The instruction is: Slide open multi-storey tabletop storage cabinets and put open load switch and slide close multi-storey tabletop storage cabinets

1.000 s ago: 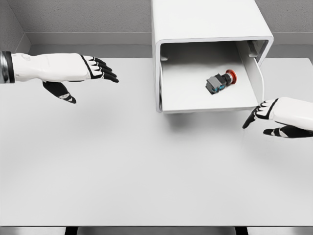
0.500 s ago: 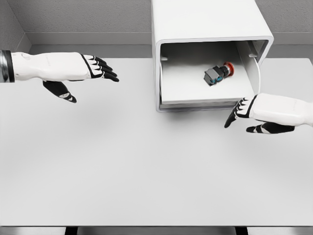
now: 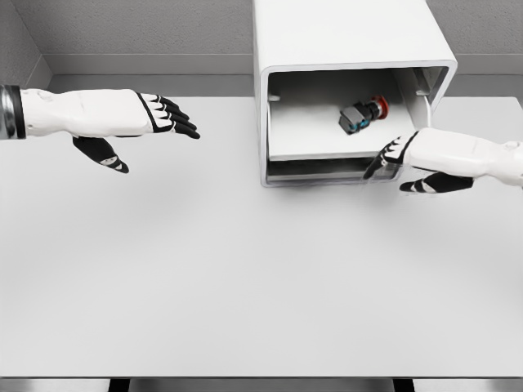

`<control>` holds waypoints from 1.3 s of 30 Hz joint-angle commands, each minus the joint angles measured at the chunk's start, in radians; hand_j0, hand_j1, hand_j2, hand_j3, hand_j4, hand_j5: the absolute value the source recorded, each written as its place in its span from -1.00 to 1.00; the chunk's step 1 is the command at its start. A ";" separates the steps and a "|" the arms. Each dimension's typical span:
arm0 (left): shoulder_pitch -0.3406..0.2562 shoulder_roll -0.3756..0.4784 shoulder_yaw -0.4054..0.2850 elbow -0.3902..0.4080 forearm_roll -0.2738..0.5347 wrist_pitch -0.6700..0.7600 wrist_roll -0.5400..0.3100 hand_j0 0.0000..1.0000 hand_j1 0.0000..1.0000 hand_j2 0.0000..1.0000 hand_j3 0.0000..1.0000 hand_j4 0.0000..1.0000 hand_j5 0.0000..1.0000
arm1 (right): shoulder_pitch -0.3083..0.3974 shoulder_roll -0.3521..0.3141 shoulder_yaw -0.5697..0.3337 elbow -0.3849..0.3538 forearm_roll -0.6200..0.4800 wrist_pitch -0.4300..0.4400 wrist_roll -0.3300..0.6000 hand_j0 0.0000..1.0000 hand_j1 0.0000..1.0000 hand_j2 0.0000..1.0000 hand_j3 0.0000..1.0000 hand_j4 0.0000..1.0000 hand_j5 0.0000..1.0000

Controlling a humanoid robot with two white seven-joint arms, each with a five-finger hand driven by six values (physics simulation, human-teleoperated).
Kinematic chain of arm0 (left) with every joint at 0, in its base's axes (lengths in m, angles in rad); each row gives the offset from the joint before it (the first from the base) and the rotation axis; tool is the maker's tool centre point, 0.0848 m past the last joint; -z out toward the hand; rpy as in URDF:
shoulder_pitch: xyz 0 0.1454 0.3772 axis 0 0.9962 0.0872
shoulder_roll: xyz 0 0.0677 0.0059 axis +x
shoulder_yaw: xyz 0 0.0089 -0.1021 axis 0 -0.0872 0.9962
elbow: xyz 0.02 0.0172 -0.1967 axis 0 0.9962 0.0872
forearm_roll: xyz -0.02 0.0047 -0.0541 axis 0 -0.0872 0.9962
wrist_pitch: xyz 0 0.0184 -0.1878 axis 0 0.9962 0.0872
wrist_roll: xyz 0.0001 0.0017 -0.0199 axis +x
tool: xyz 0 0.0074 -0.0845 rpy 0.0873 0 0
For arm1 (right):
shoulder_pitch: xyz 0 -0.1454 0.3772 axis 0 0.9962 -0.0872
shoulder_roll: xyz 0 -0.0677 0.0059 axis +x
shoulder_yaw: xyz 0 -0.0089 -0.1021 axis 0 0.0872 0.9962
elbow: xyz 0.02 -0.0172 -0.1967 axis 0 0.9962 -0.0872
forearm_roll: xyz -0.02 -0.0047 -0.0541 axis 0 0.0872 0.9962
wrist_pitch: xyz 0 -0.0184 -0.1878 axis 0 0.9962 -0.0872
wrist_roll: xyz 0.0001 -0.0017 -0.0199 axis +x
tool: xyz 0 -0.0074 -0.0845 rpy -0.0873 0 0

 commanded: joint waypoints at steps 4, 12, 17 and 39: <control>0.000 0.001 0.000 0.001 0.004 0.002 0.000 1.00 1.00 1.00 1.00 1.00 1.00 | -0.041 0.034 0.046 0.070 -0.003 0.003 -0.001 0.41 0.41 0.41 0.41 0.41 0.41; 0.000 0.002 0.000 0.001 0.004 0.002 0.000 1.00 1.00 1.00 1.00 1.00 1.00 | -0.121 0.073 0.096 0.119 -0.003 0.003 -0.001 0.44 0.44 0.44 0.44 0.44 0.44; -0.005 0.002 0.003 0.011 0.006 0.002 0.000 1.00 1.00 1.00 1.00 1.00 1.00 | -0.149 0.076 0.126 0.134 -0.003 0.003 -0.001 0.44 0.44 0.44 0.44 0.44 0.44; 0.000 0.002 0.000 0.008 0.009 0.002 0.000 1.00 1.00 1.00 1.00 1.00 1.00 | 0.301 -0.108 -0.240 -0.108 -0.012 0.003 -0.001 1.00 1.00 1.00 1.00 1.00 1.00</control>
